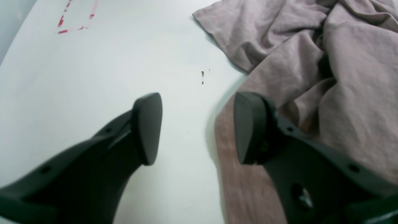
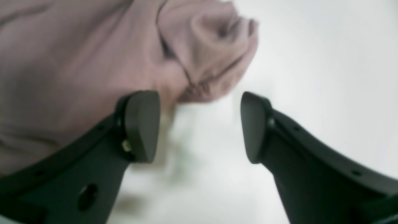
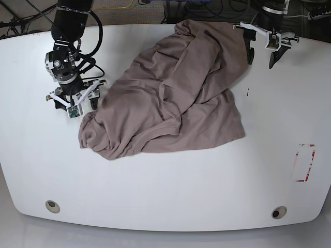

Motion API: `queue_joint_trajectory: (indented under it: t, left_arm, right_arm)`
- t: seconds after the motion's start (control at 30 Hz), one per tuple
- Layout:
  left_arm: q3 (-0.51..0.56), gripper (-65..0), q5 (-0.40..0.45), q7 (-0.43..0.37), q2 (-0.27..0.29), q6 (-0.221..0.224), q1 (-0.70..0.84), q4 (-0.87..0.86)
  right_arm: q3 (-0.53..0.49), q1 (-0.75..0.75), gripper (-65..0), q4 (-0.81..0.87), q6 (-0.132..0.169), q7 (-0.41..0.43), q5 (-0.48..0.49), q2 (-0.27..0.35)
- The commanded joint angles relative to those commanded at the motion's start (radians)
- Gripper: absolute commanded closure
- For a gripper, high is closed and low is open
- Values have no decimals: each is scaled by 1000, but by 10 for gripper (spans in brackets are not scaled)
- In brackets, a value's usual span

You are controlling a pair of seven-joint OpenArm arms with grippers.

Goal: Fold the T-shirt properly
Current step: 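Lower the right gripper onto the shirt's bunched edge and close it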

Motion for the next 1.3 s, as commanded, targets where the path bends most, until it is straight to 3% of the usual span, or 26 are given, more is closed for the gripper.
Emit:
queue_joint_trajectory:
  t: [0.17,0.23,0.57,0.63,0.77,1.3]
  left_arm:
    - [4,-346,-1,-4,1,1,0,2]
    - [1,-346,2,-2,-1,1,-4,-2]
    - [0,-346,3,10,0,0,-27,-2]
    - [-3,-342,4,13,-1,1,-35,-4]
    - [-5,-342,5,15,-1,2,-41,-5]
    - [-3,-341,7,9,0,2,-30,-4]
  right_arm:
    - [-8,-60,-382,55,-26,6,0,8]
    - [-23,-38,-381,31,-1,11,9,13]
    - [-25,130,-378,-116,44,1,13,-21]
    - [-22,222,-383,-213,33,-14,9,-41]
    - [-25,261,-384,-252,30,-26,10,-44]
    - [-19,280,-384,-303,26,-33,10,1]
